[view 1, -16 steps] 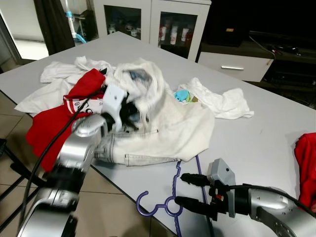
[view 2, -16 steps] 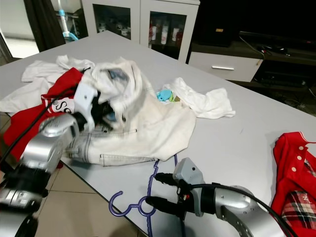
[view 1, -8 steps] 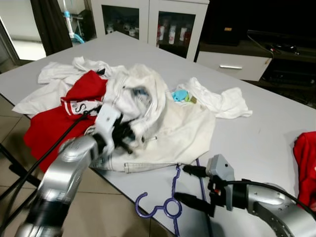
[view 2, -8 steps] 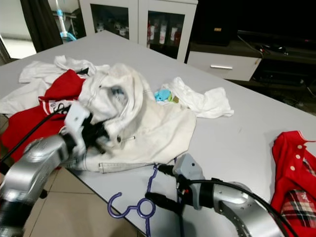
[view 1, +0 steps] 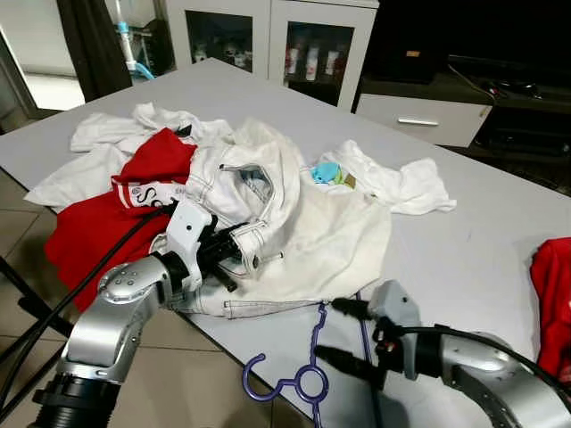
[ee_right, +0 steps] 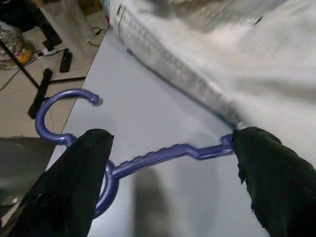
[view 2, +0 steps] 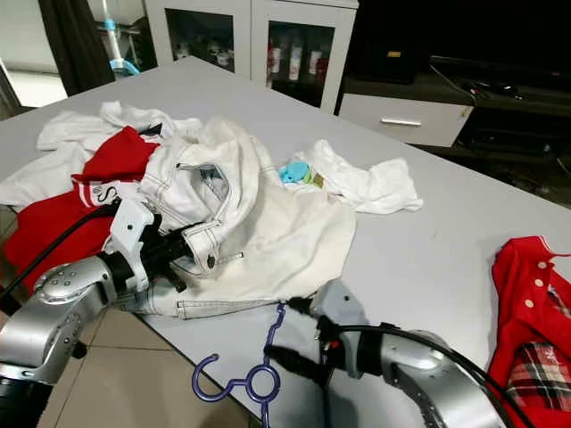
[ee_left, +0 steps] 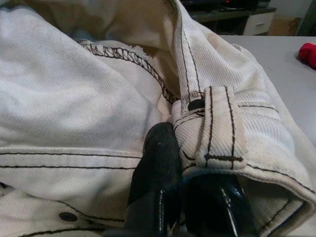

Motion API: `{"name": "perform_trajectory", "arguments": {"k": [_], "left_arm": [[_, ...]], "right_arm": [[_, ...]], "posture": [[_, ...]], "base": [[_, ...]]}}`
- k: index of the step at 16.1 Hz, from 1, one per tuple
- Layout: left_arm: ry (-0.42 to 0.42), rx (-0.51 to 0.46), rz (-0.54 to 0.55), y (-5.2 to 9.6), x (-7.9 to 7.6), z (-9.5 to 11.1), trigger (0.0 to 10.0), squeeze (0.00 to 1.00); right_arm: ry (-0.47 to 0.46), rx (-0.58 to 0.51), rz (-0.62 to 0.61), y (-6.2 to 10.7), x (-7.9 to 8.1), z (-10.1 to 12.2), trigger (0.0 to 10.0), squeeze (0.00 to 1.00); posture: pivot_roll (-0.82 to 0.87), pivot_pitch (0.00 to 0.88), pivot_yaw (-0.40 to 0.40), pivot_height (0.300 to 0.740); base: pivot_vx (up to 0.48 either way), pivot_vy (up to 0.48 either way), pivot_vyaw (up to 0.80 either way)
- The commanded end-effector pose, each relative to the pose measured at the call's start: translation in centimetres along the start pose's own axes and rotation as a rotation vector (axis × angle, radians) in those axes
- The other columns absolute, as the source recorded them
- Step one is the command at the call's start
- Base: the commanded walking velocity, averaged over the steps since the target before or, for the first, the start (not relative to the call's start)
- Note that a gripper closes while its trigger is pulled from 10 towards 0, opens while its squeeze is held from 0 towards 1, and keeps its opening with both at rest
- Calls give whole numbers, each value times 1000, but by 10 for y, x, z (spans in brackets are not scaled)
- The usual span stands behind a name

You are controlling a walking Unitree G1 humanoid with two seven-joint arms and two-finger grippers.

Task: Hang hanger

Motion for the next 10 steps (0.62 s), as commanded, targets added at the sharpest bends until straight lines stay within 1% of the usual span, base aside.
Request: {"name": "perform_trajectory", "arguments": {"k": [1,4,5,6,8,9,10], "left_arm": [[-11,5,-3,-3,-1,0,10000,0],[-11,-16,24,-9,4,5,10000,0],[-7,-21,23,-11,3,7,10000,0],[-5,-23,23,-11,3,7,10000,0],[1,-23,32,-12,3,5,10000,0],[12,-26,38,-13,3,5,10000,0],[26,-29,43,-14,3,5,10000,0]], "right_arm": [[-14,20,0,0,-3,-2,10000,0],[-48,28,25,-3,-4,-5,10000,0],[-63,58,34,-4,-5,-11,10000,0],[-64,63,33,-4,-5,-12,10000,0],[-49,112,-12,-2,-14,-21,10000,0],[-50,117,-60,-1,-23,-23,10000,0],[-46,98,-101,1,-31,-20,10000,0]], "posture": [[-19,0,-44,740],[-24,0,-46,740],[-27,0,-45,740],[-27,0,-45,740],[-29,0,-46,740],[-25,0,-49,740],[-25,0,-49,740]], "base": [[0,0,0],[0,0,0],[0,0,0],[0,0,0],[0,0,0],[0,0,0],[0,0,0]]}}
Point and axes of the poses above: a point about 5 cm out from each wrist's last joint towards the gripper, its own y axis pointing back from the gripper into the wrist, its own z axis along the axis of the wrist's last joint, x = y × z, the point moved 5 cm from there along -y, pointing out of the wrist towards the gripper, and after that the axes turned 12 degrees about -y, right-handed, at the moved point
